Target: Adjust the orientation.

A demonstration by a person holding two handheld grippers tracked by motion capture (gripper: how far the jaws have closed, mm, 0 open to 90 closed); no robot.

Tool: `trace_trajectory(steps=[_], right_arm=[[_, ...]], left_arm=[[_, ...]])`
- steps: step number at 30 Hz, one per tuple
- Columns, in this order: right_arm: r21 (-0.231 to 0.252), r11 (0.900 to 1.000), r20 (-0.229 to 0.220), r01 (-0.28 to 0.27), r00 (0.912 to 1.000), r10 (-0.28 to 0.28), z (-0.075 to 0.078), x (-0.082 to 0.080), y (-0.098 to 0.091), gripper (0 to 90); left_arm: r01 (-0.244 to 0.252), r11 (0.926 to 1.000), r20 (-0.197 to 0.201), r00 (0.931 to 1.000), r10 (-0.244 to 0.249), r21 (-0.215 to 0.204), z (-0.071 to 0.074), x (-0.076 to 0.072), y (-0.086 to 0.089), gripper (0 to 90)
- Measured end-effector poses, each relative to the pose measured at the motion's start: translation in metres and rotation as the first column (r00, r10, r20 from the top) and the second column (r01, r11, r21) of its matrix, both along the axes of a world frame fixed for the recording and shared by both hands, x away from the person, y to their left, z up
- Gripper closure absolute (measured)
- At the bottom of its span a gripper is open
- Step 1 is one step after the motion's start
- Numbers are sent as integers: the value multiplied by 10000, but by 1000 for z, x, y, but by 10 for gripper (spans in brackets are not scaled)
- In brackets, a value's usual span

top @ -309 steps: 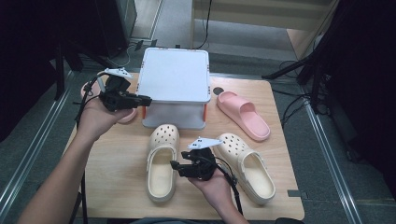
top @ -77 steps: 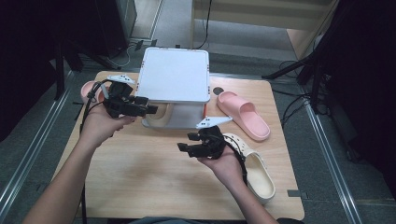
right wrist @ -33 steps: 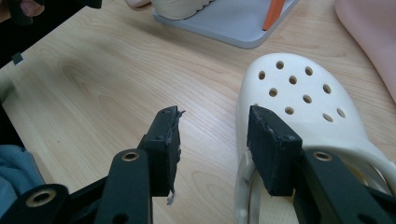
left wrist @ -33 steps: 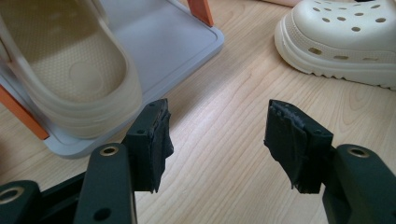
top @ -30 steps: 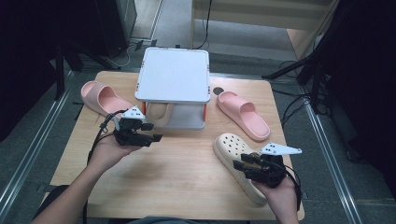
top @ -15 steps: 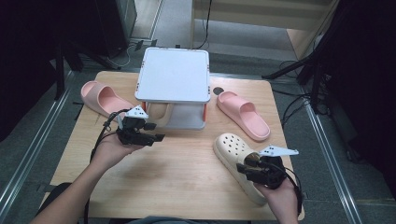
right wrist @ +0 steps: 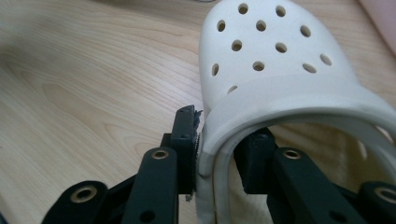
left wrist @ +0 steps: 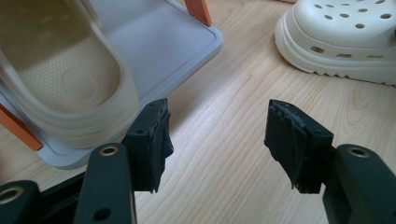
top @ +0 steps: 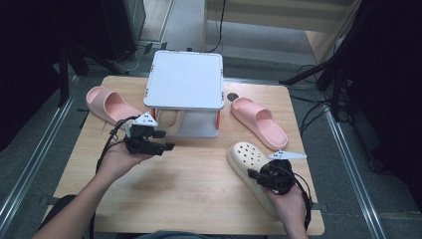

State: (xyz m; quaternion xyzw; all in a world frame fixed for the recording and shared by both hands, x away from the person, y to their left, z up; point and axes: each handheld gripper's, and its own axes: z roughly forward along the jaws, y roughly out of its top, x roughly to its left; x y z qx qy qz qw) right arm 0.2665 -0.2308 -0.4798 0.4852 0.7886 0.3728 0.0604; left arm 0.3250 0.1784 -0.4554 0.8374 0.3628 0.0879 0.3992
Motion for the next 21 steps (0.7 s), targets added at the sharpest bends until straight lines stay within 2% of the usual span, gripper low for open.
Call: trace_trajectory(steps=[2, 7, 8, 9, 11, 14, 15, 16, 17, 18, 19, 21], right_arm=[[118, 9998, -203, 160, 9997, -158, 1, 0, 0, 747], [225, 9993, -167, 298, 9994, -295, 4, 0, -3, 770], [290, 9992, -161, 288, 9995, -283, 4, 0, -3, 770], [349, 9992, -154, 173, 9997, -168, 7, 0, -1, 770], [358, 9992, -182, 171, 9997, -164, 8, 0, 0, 770], [453, 9989, -156, -145, 9998, 152, 10, 1, 9, 770], [381, 9980, -40, -506, 9987, 508, 13, 3, 20, 769], [381, 9980, -40, -506, 9987, 508, 13, 3, 20, 769], [419, 9958, 43, -812, 9967, 811, 15, 6, 30, 769], [419, 9958, 43, -812, 9967, 811, 15, 6, 30, 769], [481, 9927, 134, -1103, 9939, 1098, 16, 10, 40, 769], [484, 9909, 141, -1254, 9921, 1249, 17, 13, 46, 768]], left_arm=[[57, 10000, 17, 10000, -57, 53, 0, 0, 0, 401], [19, 10000, 47, 10000, -19, -49, 1, -1, 0, 407], [47, 9999, -106, 9999, -48, -116, 1, -1, 1, 407], [22, 9998, -206, 9998, -27, -210, 2, -1, 2, 453], [-45, 9997, -193, 9998, 40, -249, 2, -2, 2, 452], [-123, 9998, -73, 9999, 122, -181, 2, -7, 6, 451], [-207, 9996, -101, 9997, 206, -183, 2, -10, 8, 450], [-207, 9996, -101, 9997, 206, -183, 2, -10, 8, 449], [-315, 9991, -88, 9995, 312, -282, 1, -13, 12, 448], [-315, 9991, -88, 9995, 312, -282, 1, -13, 12, 448], [-421, 9984, -143, 9990, 416, -367, 0, -17, 16, 448], [-517, 9976, -163, 9986, 510, -450, -1, -19, 17, 449]])
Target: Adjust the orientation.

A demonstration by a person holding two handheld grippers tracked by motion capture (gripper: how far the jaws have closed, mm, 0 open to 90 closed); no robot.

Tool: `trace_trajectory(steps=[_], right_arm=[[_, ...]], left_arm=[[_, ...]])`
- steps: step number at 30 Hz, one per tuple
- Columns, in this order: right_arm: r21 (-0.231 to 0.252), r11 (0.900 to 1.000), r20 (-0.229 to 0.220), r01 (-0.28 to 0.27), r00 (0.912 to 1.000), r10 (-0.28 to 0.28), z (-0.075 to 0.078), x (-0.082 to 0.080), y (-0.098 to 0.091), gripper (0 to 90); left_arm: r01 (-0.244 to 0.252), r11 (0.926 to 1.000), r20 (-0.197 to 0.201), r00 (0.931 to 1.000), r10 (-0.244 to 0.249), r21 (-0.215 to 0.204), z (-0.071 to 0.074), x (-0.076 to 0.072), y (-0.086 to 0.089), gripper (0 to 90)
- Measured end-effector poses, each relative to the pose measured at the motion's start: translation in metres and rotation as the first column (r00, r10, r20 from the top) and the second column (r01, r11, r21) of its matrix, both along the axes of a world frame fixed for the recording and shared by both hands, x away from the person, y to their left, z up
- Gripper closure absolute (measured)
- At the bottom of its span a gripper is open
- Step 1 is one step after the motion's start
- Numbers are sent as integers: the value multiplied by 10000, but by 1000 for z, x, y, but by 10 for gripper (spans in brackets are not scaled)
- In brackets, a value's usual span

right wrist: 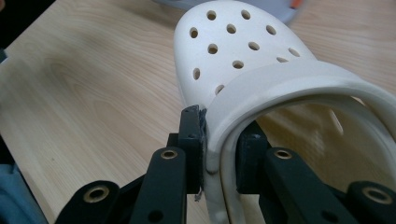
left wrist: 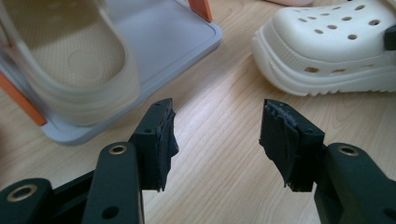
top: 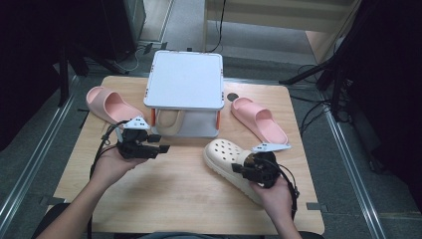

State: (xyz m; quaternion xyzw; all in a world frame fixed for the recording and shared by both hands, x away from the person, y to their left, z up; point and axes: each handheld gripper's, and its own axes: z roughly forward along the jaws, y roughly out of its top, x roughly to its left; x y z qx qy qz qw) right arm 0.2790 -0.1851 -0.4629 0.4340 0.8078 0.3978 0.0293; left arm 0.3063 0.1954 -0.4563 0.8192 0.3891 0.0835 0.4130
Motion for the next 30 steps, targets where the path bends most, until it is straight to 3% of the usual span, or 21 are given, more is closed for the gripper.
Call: trace_trajectory(steps=[7, 10, 12, 14, 20, 22, 26, 30], right_arm=[[-130, 9940, 48, -1087, 9941, 1088, 1, 14, 41, 768], [-262, 9852, 122, -1693, 9854, 1697, 1, 21, 64, 767], [-279, 9838, 116, -1773, 9840, 1777, 1, 22, 68, 767], [-339, 9779, 86, -2065, 9783, 2069, 0, 25, 82, 766], [-427, 9680, -121, -2472, 9690, 2469, -5, 31, 107, 765], [-460, 9668, -102, -2514, 9679, 2512, -6, 31, 109, 764], [-639, 9542, -86, -2923, 9563, 2924, -14, 28, 122, 761], [-555, 9495, -71, -3087, 9511, 3088, -16, 28, 121, 741]], left_arm=[[-212, 9998, -195, 9996, 212, 7, -4, -12, 3, 500], [-224, 9997, -335, 9992, 224, -3, -8, -17, 1, 529], [-184, 9998, -374, 9991, 184, 23, -10, -18, -1, 537], [-134, 9999, -502, 9986, 134, 9, -12, -19, -3, 608], [-287, 9995, -832, 9961, 278, -106, -18, -20, -6, 647], [-307, 9995, -864, 9958, 296, -107, -19, -20, -5, 654], [-371, 9993, -977, 9945, 369, 2, -26, -20, -10, 675], [-344, 9992, -933, 9950, 363, 211, -28, -18, -12, 688]])
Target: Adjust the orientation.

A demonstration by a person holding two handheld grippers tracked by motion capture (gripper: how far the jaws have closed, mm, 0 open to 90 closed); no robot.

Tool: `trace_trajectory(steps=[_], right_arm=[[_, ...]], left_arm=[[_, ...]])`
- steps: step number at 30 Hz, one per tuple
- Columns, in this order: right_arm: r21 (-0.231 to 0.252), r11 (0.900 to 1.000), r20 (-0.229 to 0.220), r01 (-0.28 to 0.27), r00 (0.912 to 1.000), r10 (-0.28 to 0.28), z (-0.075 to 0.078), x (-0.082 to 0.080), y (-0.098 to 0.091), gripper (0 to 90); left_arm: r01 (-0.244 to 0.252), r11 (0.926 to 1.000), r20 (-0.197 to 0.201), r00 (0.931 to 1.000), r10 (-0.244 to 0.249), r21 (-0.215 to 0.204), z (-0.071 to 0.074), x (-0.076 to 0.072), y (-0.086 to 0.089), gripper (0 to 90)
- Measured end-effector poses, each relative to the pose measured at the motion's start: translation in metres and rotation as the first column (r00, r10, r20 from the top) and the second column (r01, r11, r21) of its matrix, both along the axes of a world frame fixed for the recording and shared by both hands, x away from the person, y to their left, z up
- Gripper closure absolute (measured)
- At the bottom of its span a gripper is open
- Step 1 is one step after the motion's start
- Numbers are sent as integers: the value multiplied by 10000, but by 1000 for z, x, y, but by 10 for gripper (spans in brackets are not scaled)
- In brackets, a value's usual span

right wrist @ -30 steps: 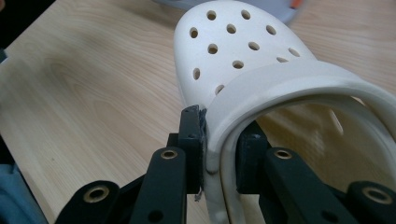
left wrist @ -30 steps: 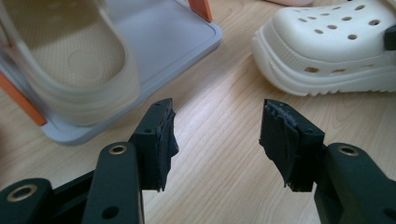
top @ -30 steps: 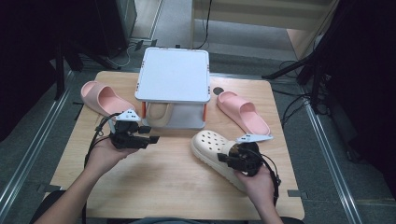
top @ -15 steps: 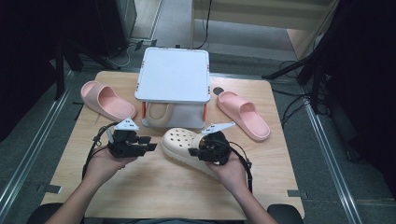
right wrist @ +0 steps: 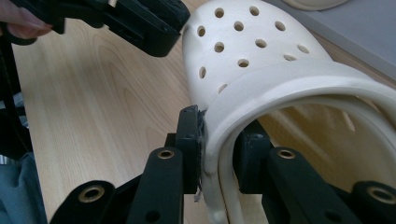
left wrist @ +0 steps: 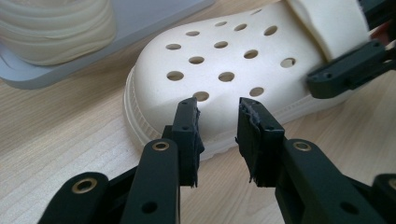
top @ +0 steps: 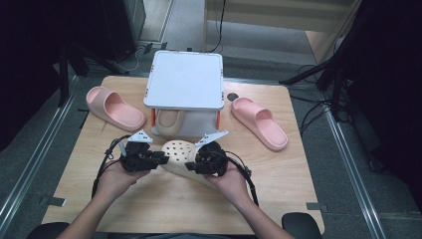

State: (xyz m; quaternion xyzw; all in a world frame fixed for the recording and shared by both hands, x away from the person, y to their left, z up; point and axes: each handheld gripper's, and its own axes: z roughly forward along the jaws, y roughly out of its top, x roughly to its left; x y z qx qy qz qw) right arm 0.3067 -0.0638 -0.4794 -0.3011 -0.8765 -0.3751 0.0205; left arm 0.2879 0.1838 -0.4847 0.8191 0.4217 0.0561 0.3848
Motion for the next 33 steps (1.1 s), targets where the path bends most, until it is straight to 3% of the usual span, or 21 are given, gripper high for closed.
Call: trace_trajectory(steps=[4, 9, 13, 18, 22, 25, 28, 30, 33], right_arm=[[329, 9995, 150, -13, 9999, 8, 4, -1, -6, 652], [702, 9975, 296, 30, 9995, -51, 16, -5, -24, 640], [1015, 9944, 783, 288, 9963, -368, 28, -2, -47, 801], [960, 9923, 962, 780, 9915, -873, 27, 11, -61, 841], [1299, 9850, 828, 1135, 9887, -1248, 20, 29, -71, 853], [1123, 9852, 850, 1296, 9866, -1394, 13, 38, -71, 851], [938, 9888, 1316, 1156, 9831, -1274, 7, 44, -68, 826], [390, 9937, 1516, 1050, 9823, -1097, 6, 48, -62, 843], [84, 9964, 1514, 848, 9848, -851, 1, 53, -55, 870]], left_arm=[[-46, 10000, -38, 10000, 46, 42, -1, 1, 2, 695], [-126, 9999, -32, 9999, 126, 18, -1, -2, 5, 731], [-149, 9999, 85, 9999, 149, 72, -2, -2, 6, 801], [-209, 9997, -135, 9997, 211, 131, -5, 1, 8, 804], [-163, 9998, -151, 9998, 165, 123, -7, 2, 8, 803], [-232, 9997, -131, 9996, 232, 3, -8, 2, 8, 804], [-246, 9997, -195, 9995, 246, 38, -9, 0, 8, 800], [-224, 9997, -119, 9997, 226, 127, -10, -1, 7, 800], [-290, 9995, -88, 9995, 291, 105, -11, -2, 7, 802]])
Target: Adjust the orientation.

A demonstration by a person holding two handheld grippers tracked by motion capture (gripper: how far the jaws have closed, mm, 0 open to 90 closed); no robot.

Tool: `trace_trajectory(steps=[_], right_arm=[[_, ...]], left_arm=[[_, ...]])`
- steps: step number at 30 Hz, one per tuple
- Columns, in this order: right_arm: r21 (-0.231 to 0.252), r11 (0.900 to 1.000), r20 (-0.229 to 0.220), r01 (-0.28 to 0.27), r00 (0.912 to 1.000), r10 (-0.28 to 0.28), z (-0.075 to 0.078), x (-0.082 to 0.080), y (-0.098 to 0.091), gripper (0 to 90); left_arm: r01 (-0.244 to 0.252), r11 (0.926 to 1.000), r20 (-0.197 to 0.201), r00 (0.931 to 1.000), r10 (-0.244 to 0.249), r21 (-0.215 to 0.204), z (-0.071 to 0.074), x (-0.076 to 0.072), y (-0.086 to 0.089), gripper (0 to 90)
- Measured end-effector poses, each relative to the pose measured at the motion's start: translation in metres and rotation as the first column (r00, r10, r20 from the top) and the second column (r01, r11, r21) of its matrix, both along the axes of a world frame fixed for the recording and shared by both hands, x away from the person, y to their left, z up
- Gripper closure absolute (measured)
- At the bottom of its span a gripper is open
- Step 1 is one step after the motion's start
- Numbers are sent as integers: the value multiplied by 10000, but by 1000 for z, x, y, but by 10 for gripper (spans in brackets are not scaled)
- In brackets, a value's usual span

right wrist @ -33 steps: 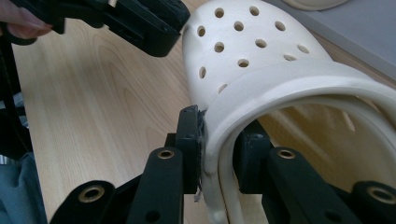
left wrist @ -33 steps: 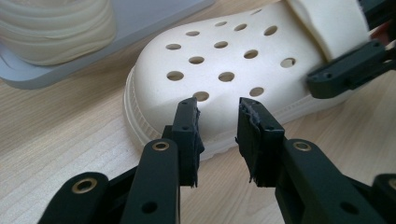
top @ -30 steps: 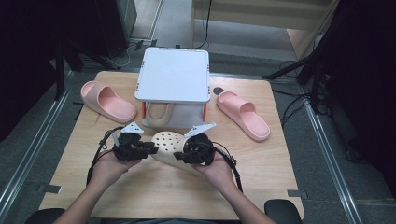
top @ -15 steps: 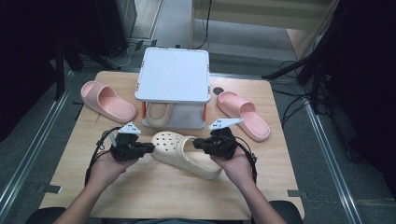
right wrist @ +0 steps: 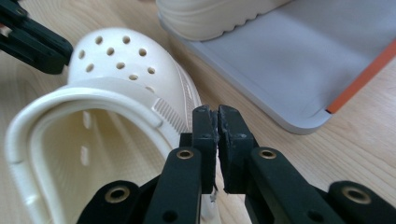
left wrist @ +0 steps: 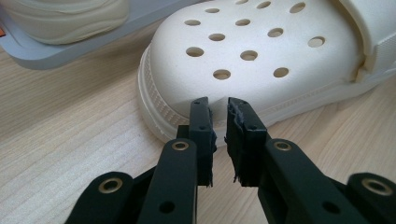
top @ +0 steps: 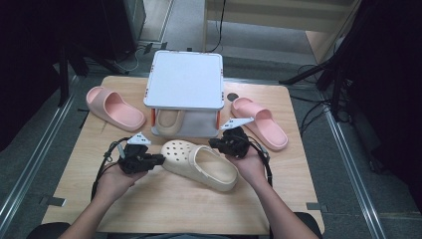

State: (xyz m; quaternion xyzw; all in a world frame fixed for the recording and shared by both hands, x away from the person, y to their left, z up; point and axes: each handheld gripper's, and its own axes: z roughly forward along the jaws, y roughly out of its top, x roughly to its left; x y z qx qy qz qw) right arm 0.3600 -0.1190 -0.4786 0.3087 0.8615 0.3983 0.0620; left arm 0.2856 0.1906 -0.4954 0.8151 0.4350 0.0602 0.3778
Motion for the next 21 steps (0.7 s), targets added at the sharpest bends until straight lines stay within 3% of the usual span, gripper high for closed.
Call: trace_trajectory(steps=[3, 5, 11, 15, 21], right_arm=[[-87, 10000, -63, -35, 10000, 35, -2, 1, 4, 883], [-58, 10000, -138, -62, 9999, 62, -2, 1, 3, 887], [-290, 9996, -383, -35, 9993, 23, -3, -2, 5, 881], [-572, 9981, -430, -210, 9989, 185, -3, -10, 10, 878], [-459, 9989, -436, -92, 9990, 72, -4, -26, 7, 878]], left_arm=[[26, 10000, -23, 10000, -25, 38, -1, -1, 0, 804], [-58, 9999, 185, 9998, 56, 139, -2, -2, -2, 802], [-165, 9999, 330, 9993, 165, -1, -4, 6, -4, 792], [-250, 9997, 431, 9988, 250, -6, -5, 14, -8, 762], [-145, 9998, 313, 9994, 148, -114, -5, 25, -13, 796]])
